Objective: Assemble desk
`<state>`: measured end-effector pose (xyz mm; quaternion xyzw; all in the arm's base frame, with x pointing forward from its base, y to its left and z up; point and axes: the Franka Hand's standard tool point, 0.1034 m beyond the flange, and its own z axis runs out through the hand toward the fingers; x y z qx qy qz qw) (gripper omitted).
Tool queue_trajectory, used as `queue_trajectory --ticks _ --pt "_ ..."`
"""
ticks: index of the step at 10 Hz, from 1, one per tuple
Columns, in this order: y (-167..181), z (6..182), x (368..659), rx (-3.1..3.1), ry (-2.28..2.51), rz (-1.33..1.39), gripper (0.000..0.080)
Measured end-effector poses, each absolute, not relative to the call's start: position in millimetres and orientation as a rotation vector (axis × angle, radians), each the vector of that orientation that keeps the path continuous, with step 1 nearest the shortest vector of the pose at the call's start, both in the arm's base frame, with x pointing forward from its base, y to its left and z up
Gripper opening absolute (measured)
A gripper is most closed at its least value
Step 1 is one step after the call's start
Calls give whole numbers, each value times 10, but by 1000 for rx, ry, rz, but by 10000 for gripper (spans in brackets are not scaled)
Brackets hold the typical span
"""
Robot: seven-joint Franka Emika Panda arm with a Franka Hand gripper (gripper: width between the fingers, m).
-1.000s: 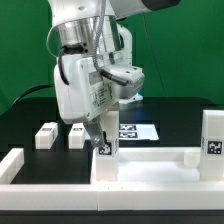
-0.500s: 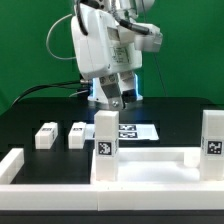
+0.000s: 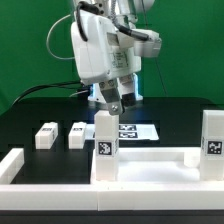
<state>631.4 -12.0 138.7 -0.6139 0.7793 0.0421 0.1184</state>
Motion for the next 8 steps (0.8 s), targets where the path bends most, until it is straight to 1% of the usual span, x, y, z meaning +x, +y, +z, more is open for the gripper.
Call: queue_trajectory --ticks 2,3,8 --pt "74 1318 5986 -1840 2275 181 649" --pt "117 1286 5910 -1849 2277 196 649" --pt "112 1271 5916 -1850 2279 194 649"
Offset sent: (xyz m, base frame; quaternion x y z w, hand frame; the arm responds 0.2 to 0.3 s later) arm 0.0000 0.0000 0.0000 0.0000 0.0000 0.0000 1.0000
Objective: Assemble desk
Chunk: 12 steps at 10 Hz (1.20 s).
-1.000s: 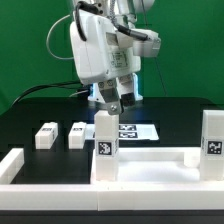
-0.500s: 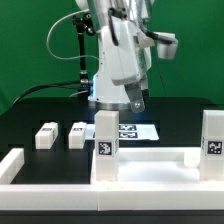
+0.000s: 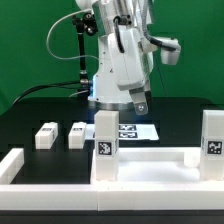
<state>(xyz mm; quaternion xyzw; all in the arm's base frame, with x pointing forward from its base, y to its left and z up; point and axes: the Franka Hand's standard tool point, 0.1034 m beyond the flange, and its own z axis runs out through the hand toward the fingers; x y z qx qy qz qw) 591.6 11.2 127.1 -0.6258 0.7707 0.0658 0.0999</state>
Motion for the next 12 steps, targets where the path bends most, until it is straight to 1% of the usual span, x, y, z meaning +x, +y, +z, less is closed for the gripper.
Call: queue_trajectory --ticks 1,3,4,5,7,9,12 --pt "133 1203 5826 -1878 2263 171 649" --pt "198 924 5425 -1943 2253 111 649" --pt "193 753 5299 -1966 2250 57 649" --pt "208 620 5248 -1989 2246 18 649" --pt "338 418 5225 -2022 2237 15 649" --pt "404 262 5260 -2035 2226 -57 649" --pt "419 98 5160 -2065 2238 -28 649"
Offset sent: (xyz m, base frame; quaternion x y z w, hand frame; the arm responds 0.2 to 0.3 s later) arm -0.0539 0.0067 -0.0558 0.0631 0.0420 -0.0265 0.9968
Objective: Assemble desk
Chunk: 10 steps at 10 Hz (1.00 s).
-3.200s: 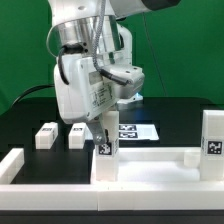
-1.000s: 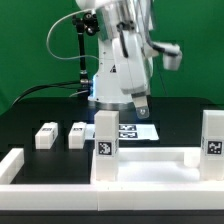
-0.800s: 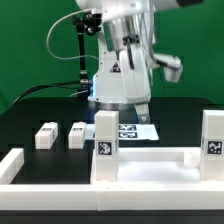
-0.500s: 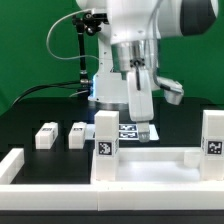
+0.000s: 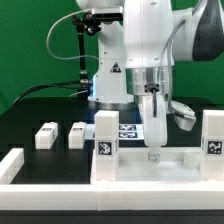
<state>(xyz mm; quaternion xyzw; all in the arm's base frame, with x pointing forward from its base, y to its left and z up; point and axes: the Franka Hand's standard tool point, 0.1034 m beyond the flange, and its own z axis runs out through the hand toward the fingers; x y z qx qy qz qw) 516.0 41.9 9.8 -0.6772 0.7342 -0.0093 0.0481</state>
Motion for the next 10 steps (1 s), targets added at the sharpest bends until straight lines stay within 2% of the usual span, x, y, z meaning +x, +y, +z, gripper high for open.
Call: queue_trajectory --ticks 2,4,5,6,7,10 --pt "421 81 5137 -2068 2243 -11 649" --pt "421 79 5136 -2069 2243 -11 403" --pt "421 78 5135 -2069 2243 -11 403" --pt "421 77 5134 -2070 2243 -11 208" --pt "421 77 5134 -2071 2242 -11 69" --pt "426 75 5128 -2082 2233 -10 56"
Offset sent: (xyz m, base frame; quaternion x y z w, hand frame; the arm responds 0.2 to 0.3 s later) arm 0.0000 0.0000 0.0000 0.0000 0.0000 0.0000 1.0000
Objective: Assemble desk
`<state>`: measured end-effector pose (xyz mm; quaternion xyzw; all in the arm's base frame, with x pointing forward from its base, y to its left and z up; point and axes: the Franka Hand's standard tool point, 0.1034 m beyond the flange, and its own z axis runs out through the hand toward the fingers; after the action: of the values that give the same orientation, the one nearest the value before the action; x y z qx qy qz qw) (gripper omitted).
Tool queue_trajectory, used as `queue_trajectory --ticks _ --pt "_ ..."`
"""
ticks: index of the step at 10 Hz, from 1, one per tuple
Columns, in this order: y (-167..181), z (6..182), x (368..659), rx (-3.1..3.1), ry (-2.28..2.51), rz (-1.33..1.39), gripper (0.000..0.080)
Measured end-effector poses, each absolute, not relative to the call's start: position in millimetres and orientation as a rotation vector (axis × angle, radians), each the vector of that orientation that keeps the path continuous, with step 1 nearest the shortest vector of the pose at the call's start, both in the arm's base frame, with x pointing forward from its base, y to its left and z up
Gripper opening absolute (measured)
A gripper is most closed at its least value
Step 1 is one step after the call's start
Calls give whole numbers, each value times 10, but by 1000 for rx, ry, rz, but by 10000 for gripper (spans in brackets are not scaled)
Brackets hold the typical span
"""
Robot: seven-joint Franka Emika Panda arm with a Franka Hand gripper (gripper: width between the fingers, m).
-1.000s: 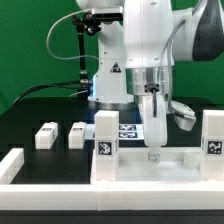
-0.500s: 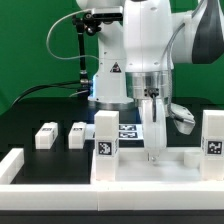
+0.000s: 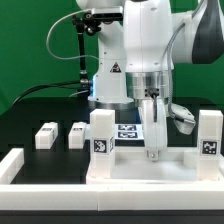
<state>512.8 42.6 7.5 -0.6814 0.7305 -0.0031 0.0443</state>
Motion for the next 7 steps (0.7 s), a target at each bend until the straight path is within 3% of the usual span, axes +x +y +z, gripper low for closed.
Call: queue_trajectory --ticks 7 --pt "425 75 5128 -2098 2218 -11 57"
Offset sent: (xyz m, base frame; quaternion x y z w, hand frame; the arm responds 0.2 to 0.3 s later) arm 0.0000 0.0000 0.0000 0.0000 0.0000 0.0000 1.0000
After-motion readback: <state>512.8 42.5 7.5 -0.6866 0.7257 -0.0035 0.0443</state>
